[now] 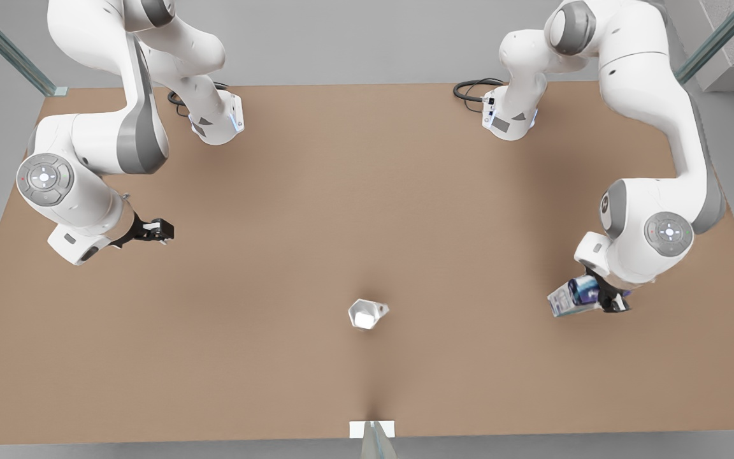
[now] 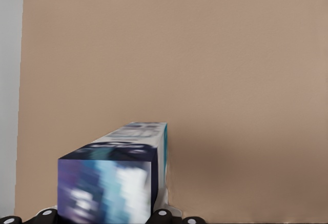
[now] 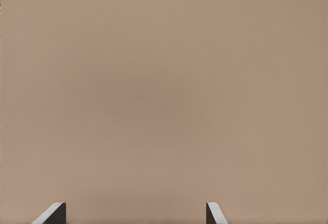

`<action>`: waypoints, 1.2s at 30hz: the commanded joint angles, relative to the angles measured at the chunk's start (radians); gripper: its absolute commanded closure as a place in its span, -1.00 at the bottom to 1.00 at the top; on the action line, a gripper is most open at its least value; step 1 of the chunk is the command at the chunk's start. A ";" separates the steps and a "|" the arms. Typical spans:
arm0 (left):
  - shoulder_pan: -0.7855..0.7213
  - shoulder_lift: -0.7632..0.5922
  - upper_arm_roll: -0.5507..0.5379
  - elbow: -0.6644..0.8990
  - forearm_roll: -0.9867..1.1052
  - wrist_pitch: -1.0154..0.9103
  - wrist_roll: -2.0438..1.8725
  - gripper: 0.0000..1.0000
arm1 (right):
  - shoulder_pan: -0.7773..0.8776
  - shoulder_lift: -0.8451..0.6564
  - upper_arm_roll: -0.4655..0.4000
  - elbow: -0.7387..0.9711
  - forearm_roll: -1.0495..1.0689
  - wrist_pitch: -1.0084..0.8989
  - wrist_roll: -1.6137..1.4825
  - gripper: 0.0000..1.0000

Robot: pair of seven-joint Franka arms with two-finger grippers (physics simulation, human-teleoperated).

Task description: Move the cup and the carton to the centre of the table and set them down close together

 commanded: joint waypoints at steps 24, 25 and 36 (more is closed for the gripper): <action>-0.643 0.179 0.066 0.202 -0.305 -0.124 -0.525 -0.06 | -0.001 -0.002 0.002 0.000 0.002 -0.001 0.000 -1.00; -0.652 0.182 0.066 0.202 -0.316 -0.123 -0.564 -0.06 | 0.001 -0.002 0.000 0.000 0.002 -0.001 0.000 -1.00; -0.710 0.274 0.068 0.202 -0.317 -0.037 -0.614 -1.00 | 0.001 0.000 0.000 0.000 0.002 0.001 0.000 -1.00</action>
